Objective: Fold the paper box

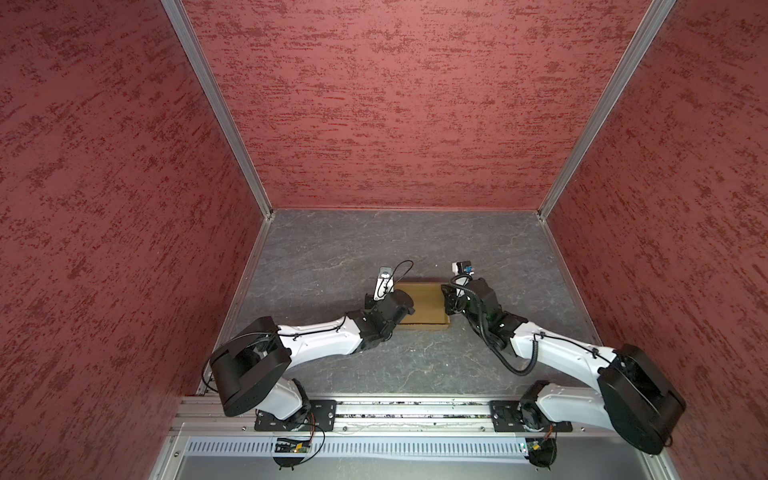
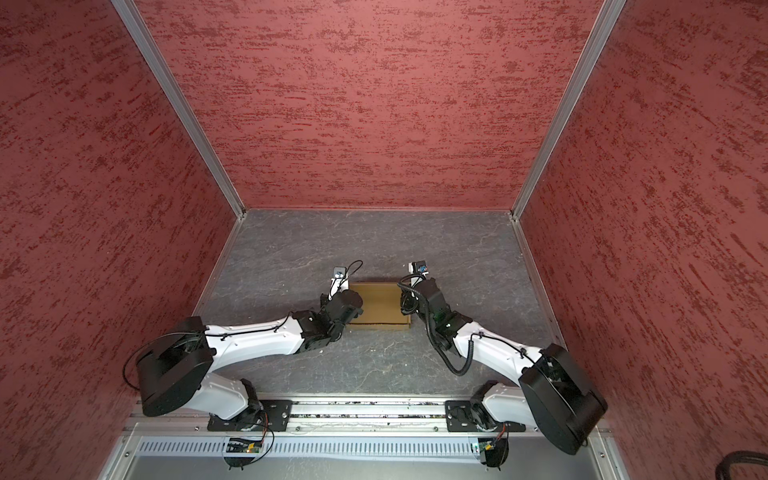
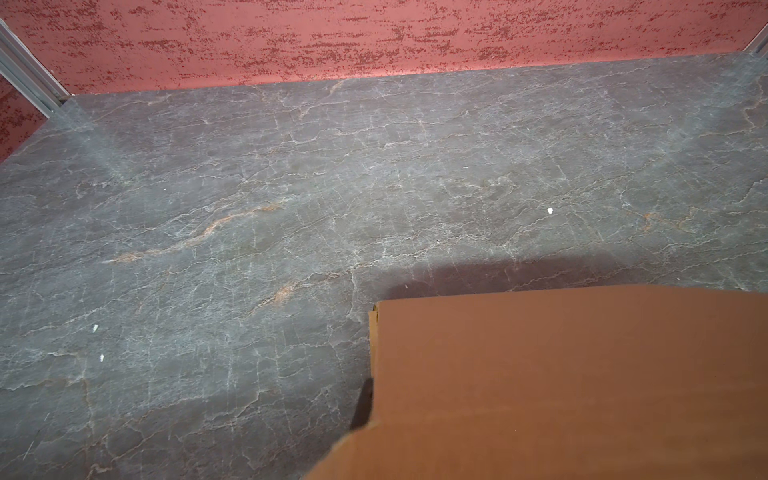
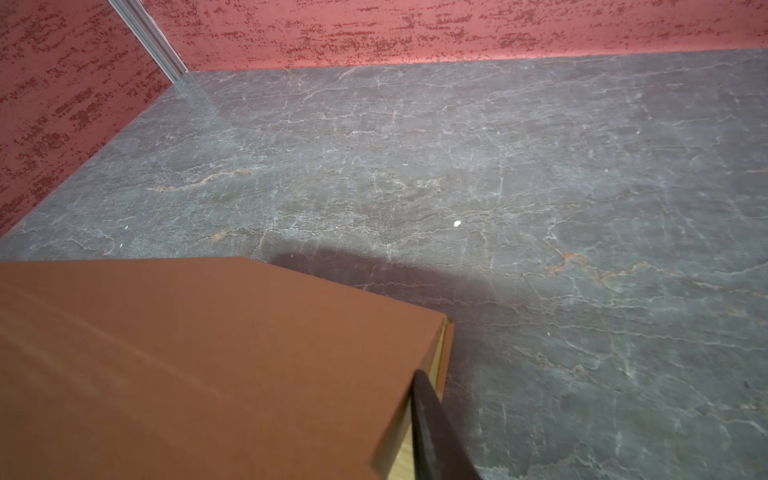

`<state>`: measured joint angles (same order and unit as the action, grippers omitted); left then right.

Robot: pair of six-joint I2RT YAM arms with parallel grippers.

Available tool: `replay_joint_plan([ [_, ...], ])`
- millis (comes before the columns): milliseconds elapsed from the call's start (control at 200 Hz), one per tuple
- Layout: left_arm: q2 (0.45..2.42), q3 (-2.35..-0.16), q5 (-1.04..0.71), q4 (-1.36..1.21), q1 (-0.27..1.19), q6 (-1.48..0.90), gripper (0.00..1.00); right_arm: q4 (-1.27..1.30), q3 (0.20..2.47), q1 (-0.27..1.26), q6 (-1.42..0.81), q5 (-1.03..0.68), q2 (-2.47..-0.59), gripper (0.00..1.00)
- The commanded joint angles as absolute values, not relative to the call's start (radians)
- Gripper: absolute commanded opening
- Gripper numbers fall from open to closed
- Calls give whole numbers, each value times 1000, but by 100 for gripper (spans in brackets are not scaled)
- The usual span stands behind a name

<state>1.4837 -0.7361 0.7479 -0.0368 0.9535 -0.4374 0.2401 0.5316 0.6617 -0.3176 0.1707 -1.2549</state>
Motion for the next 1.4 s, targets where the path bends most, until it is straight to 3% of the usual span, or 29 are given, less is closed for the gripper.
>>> replay_joint_plan([
  [0,1498,-730,606,-68,980,-435,0,343,525,717,-342,52,-1260,24],
  [431,1499,-659,659,-78,1009,-495,0,437,430,726,-360,59,-1248,26],
  [802,1484,-622,729,-67,1018,-521,0,411,393,729,-366,69,-1181,43],
  [1393,1496,-598,785,-48,1035,-568,0,328,247,729,-498,38,-957,53],
])
